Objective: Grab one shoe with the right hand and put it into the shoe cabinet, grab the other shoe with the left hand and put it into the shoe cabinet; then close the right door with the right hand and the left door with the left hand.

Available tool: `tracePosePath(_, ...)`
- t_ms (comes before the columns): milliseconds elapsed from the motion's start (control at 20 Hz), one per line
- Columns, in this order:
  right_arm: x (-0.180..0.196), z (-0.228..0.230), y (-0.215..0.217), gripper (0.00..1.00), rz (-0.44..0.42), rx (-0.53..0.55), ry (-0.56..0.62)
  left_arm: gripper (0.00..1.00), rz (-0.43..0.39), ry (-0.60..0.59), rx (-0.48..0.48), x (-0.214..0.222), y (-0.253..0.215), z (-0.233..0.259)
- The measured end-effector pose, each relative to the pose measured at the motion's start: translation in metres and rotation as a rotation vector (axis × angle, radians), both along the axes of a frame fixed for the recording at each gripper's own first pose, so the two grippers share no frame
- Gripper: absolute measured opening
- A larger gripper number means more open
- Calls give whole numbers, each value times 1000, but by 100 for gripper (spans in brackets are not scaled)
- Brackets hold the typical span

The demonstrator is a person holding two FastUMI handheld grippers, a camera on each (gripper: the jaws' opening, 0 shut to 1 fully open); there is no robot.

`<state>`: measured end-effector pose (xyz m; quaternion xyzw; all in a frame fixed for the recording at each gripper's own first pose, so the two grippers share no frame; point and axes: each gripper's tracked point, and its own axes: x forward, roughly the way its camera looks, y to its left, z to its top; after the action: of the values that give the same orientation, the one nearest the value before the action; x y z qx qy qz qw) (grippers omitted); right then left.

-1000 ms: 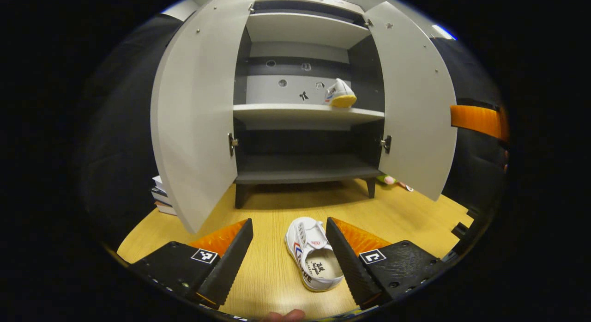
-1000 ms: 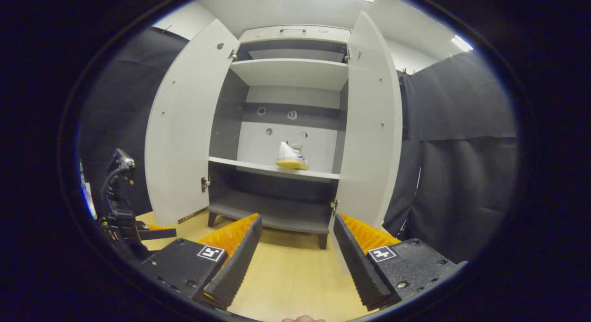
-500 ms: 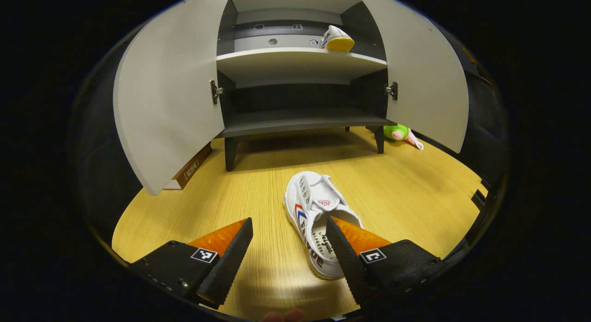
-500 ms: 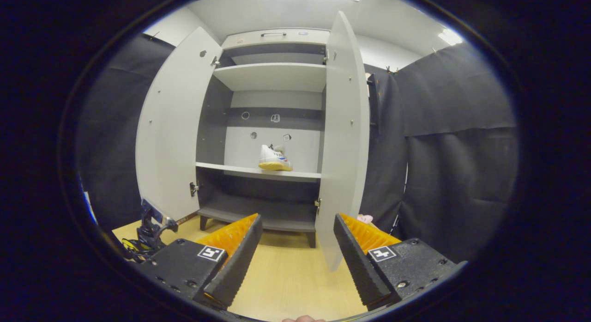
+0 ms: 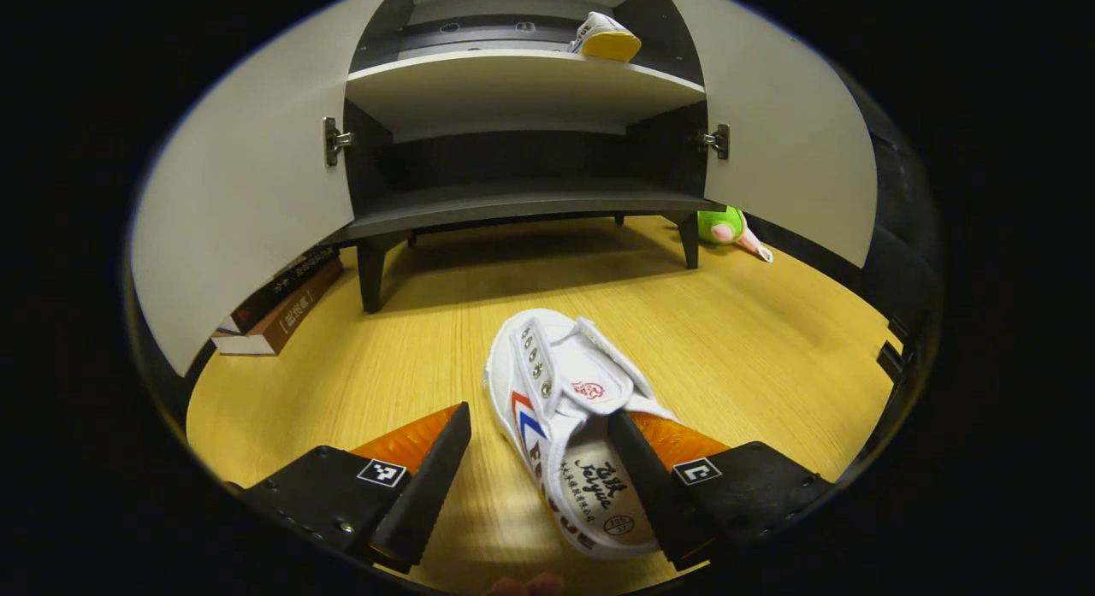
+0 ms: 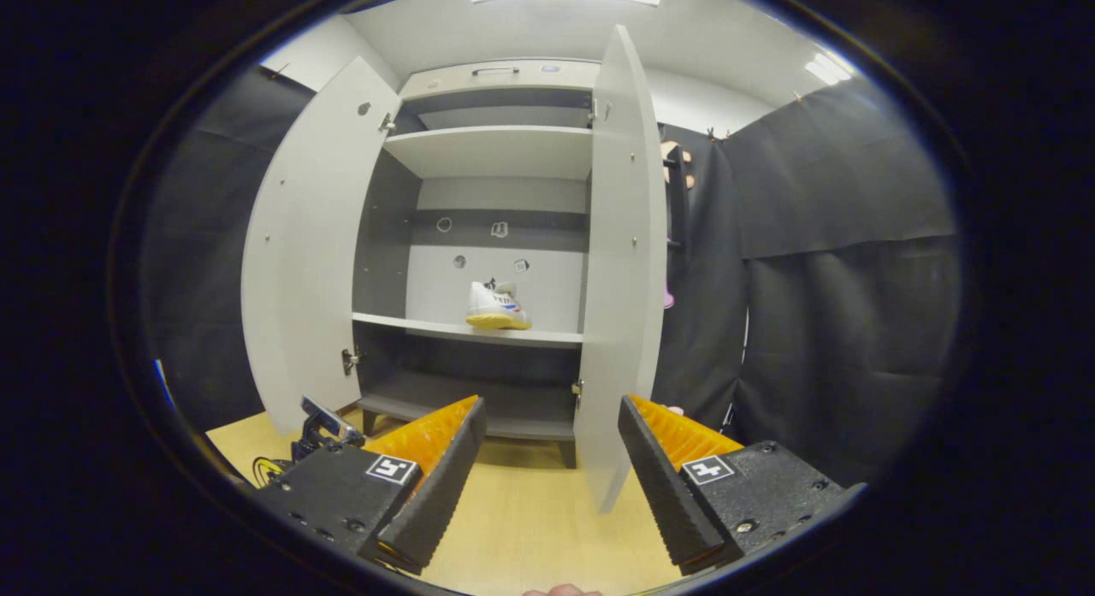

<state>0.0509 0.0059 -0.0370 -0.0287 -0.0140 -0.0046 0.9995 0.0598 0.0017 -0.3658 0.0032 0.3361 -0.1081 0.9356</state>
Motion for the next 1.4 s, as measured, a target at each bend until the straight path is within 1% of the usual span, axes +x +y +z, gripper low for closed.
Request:
tracePosePath(200, 5, -4, -2, 98, -9, 8, 10, 97, -6, 16, -62, 2, -1, -3)
tracePosePath(250, 7, -6, -2, 98, -9, 8, 15, 94, 20, 15, -44, 6, 6, -6)
tracePosePath(300, 8, -6, -1, 98, -5, 8, 17, 89, 60, 9, 0, 11, 21, -11)
tracePosePath(350, 9, -7, 1, 98, -1, 8, 19, 64, 77, 13, -25, 12, 23, -11)
tracePosePath(400, 10, -8, 2, 98, 2, 4, 21, 55, 90, 14, -30, 14, 23, -12)
tracePosePath(450, 12, -8, 3, 98, 3, 0, 20, 52, 94, 9, -12, 17, 23, -12)
tracePosePath(500, 13, -9, 4, 98, 4, -6, 25, 32, 110, -13, 59, 27, 28, -16)
tracePosePath(550, 14, -10, 4, 98, 4, -8, 28, 10, 107, -29, 85, 23, 28, -9)
tracePosePath(600, 15, -10, 5, 98, 6, -8, 28, 8, 106, -52, 95, 27, 28, -5)
tracePosePath(650, 16, -8, 5, 98, 8, -6, 26, 1, 104, -45, 86, 26, 27, -3)
tracePosePath(750, 17, -6, 4, 98, 8, -9, 17, 0, 104, -60, 50, 25, 22, 15)
tracePosePath(850, 19, -3, 5, 98, 11, -15, 10, 0, 124, -93, 7, 26, 25, 46)
tracePosePath(1050, 25, 6, 16, 98, 48, -10, -16, 0, 183, -181, -8, 37, 43, 125)
tracePosePath(1200, 31, 10, 34, 98, 103, -1, -24, 0, 197, -268, -16, 57, 52, 185)
tracePosePath(1250, 33, 10, 39, 97, 120, -1, -25, 0, 211, -298, -17, 60, 54, 205)
tracePosePath(1400, 34, 13, 53, 98, 161, -6, -33, 0, 259, -369, -29, 89, 55, 255)
